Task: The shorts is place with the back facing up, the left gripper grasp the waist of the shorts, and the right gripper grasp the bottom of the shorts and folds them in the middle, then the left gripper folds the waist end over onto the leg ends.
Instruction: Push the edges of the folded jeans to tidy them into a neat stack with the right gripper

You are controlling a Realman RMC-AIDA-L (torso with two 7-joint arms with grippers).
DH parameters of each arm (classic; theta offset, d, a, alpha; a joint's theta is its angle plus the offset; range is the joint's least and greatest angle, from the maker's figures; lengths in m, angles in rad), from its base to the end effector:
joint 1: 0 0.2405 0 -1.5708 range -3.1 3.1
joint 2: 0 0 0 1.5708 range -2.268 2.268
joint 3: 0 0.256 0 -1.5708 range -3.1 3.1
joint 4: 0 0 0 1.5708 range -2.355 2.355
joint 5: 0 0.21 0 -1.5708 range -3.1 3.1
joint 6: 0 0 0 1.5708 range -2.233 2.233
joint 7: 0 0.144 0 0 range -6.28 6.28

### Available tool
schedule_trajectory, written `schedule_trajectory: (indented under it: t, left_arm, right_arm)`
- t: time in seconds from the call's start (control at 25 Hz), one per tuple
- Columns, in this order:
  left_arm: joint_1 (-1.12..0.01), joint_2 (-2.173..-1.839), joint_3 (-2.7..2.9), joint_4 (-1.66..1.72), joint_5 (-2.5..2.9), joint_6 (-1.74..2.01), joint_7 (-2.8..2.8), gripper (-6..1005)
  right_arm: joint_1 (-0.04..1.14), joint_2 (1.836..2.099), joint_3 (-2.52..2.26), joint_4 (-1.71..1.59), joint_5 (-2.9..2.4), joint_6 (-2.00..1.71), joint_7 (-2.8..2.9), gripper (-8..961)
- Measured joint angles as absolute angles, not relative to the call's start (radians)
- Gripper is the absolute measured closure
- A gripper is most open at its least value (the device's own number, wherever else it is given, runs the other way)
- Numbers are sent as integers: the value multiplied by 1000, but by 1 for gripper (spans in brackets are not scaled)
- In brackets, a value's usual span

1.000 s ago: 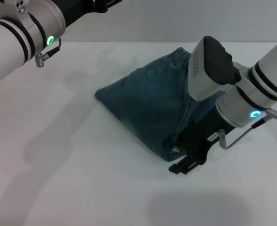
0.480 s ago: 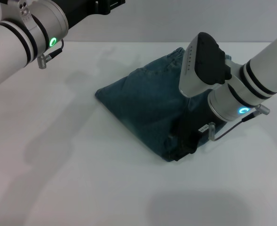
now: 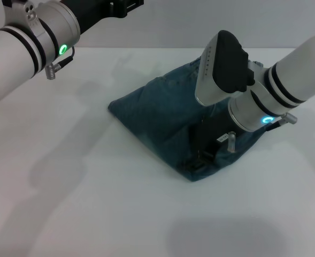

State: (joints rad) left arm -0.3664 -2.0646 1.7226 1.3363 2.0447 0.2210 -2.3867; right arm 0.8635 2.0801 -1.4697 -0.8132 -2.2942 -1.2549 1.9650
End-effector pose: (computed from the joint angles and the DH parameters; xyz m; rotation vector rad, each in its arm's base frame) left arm -0.1360 0.4050 0.0045 -2.0083 -0.5953 -0.6341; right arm 0.1527 0.3826 -0.0801 -2.9979 0.2566 -0.3715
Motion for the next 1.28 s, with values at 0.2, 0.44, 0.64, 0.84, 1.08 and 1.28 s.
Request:
schedule_trajectory:
  t: [0.2, 0.44, 0.64, 0.84, 1.08, 1.28]
  left_arm:
    - [-367, -2063, 1729, 1336, 2045, 213, -2387, 157]
    - [-371, -2063, 1730, 1335, 2045, 209, -2385, 157]
    - [-374, -2063, 1732, 1333, 2045, 201, -2382, 157]
    - [-374, -2064, 1734, 1330, 2045, 192, -2380, 157]
    - [-377, -2063, 1739, 1323, 2045, 179, -2381, 157]
    - [-377, -2063, 1743, 1322, 2045, 176, -2381, 157]
  right_arm:
    - [866, 2082, -1482, -813, -2288, -1213, 1965, 351]
    - [879, 2083, -1537, -809, -2243, -1156, 1967, 350]
    - [893, 2085, -1582, -806, -2224, -1122, 1977, 350]
    - [897, 2085, -1622, -803, -2201, -1061, 1979, 351]
    - [932, 2085, -1672, -738, -2178, -948, 1979, 351]
    - [930, 2086, -1687, -729, -2158, -865, 1979, 350]
